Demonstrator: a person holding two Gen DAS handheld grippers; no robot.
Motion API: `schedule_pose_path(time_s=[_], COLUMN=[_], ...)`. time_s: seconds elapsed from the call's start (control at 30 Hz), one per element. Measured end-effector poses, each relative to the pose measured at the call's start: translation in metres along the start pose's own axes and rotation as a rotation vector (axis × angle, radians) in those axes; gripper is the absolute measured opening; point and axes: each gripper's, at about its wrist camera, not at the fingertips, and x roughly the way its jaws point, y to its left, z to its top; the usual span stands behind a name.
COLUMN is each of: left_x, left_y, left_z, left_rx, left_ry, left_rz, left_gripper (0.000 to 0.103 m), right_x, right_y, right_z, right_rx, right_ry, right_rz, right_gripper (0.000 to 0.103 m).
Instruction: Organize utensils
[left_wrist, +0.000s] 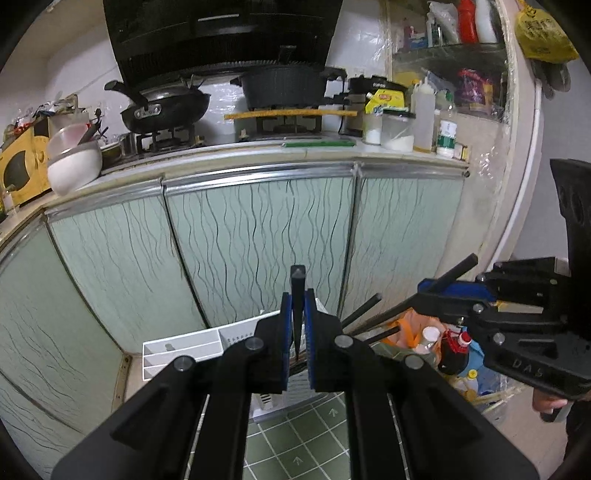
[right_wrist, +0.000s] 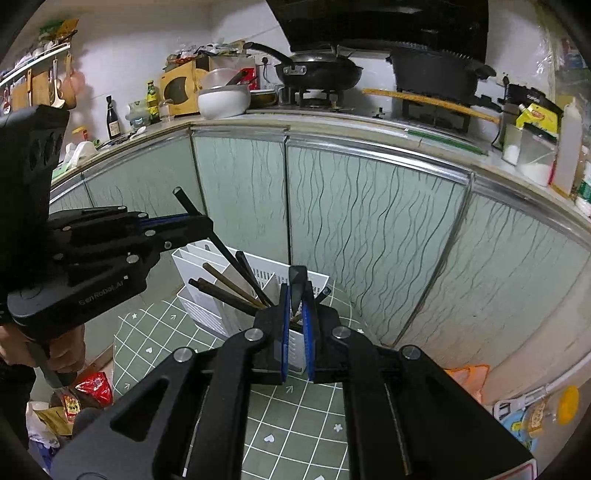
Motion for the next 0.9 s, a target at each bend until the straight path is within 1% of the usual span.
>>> schedule_pose_path(time_s=[0.03, 0.07, 0.1, 0.13, 0.17, 0.2, 0.3, 0.4, 0.53, 0.77, 0.9], left_x=[0.000, -0.002, -0.006, -0.012, -0.014, -0.014, -0.016, -0.021, -0.033, -0.058, -0.072], left_y=[0.000, 0.000, 0.001, 0.002, 0.004, 0.006, 0.014, 0.018, 0.021, 0.020, 0.018], left_z=[-0.002, -0.004, -0.005, -0.008, -0.009, -0.009, -0.014, -0.019, -0.026, -0.043, -0.061], left_rx=[0.011, 0.022, 0.026, 0.030, 0.036, 0.037, 0.023, 0.020, -0.007, -0.018, -0.032], left_ry=[-0.007, -0.019, -0.040, -0.080, -0.081, -0.067, -0.044, -0.036, -0.046, -0.061, -0.063], left_rz=[0.018, 0.053, 0.075, 0.088, 0.104, 0.116, 0.111, 0.131, 0.116, 0.126, 0.139], left_gripper=[0.030, 0.077, 0.095, 0.099, 0.099, 0.099, 0.099, 0.099, 0.099, 0.099, 0.099], right_x=[0.003, 0.003, 0.001, -0.002, -0.002, -0.002, -0.005, -0.007, -0.013, -0.028, -0.040], right_y=[-0.002, -0.002, -0.002, -0.002, -0.004, -0.006, -0.008, -0.007, -0.003, 0.010, 0.019], right_z=[-0.001, -0.002, -0.003, -0.004, -0.005, -0.005, -0.009, -0.013, -0.020, -0.035, -0.048], right_rx=[0.000, -0.002, -0.007, -0.015, -0.013, -0.004, 0.003, 0.006, 0.010, 0.012, 0.007], right_ry=[0.007, 0.000, -0.021, -0.040, -0.038, -0.035, -0.041, -0.032, -0.037, -0.056, -0.074], right_rz=[-0.003, -0.016, -0.041, -0.054, -0.049, -0.046, -0.071, -0.074, -0.071, -0.075, -0.092], right_gripper=[0.061, 0.085, 0.087, 0.088, 0.094, 0.095, 0.095, 0.095, 0.095, 0.095, 0.095])
